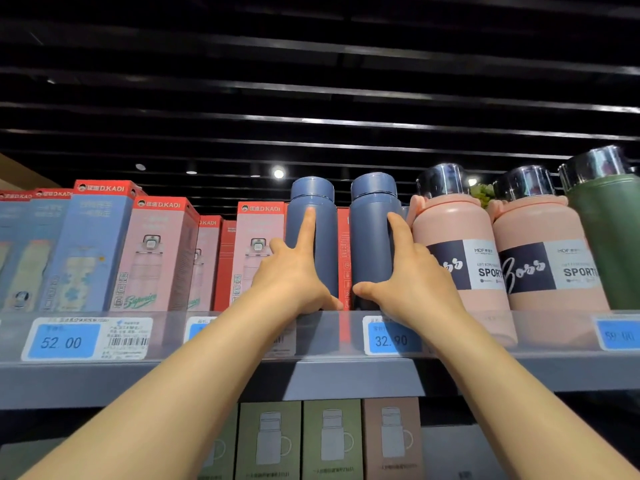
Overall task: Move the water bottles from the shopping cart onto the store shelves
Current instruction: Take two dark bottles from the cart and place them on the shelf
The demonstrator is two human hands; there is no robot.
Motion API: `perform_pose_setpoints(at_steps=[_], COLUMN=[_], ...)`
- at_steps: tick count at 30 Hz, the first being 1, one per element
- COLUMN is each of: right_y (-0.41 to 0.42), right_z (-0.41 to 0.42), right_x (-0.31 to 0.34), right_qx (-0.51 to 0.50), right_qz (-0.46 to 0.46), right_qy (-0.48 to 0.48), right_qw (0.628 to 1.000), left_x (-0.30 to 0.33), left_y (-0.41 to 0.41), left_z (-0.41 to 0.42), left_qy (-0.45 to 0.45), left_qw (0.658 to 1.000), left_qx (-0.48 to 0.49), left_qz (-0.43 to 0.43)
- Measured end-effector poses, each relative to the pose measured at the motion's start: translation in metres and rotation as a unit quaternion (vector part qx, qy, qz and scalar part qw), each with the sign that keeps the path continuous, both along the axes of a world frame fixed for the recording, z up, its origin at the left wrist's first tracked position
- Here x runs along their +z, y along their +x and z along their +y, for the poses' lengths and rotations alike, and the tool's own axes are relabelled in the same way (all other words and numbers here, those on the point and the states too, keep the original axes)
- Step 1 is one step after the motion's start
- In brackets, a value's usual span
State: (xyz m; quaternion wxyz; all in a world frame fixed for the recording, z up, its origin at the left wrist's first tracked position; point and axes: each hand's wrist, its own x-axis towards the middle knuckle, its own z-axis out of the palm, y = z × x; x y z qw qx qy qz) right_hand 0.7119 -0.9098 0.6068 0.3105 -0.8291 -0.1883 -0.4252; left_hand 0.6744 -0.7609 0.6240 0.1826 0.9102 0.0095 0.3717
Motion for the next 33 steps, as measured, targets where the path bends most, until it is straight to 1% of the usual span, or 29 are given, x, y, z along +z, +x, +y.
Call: perform_pose_setpoints(at_steps=[7,15,24,26,28,30,32,33], right_y=[-0.001,0.004,0.002,-0.001,-0.005,-0.008,-0.008,-0.009], right_z=[-0.001,0.002,0.005,0.006,0.007,0.011,0.015,0.016], right_x=[-0.002,0.01,0.0,-0.003,-0.006,-0.012,-0.019,-0.022], right_qx=[0.01,0.022,-0.03,-0.043,-0.059,-0.063,-0.035,-0.02], right_qz=[-0.013,0.038,-0.001,-0.026,-0.081,-0.172,-0.27,-0.31], right_qy=[-0.004,-0.033,-0.009,-0.007,-0.003,-0.005,-0.019,-0.025], right_qw=[1.0,0.999,0.999,0.999,0.995,0.983,0.962,0.95], left_x=[-0.005,-0.003,-0.007,-0.008,-0.011,-0.017,-0.024,-0.028], left_y=[0.0,0.003,0.002,0.001,-0.002,-0.005,-0.009,-0.01], left_z=[0.003,0.004,0.004,0.004,0.003,0.001,-0.001,-0.001], left_qy=[-0.011,-0.016,-0.001,0.002,0.015,0.046,0.095,0.115], left_qw=[1.0,1.0,0.999,0.999,0.997,0.987,0.969,0.961], left_qx=[-0.007,0.013,0.028,0.034,0.05,0.07,0.089,0.094], left_qz=[-0.024,-0.012,-0.028,-0.033,-0.063,-0.136,-0.21,-0.233])
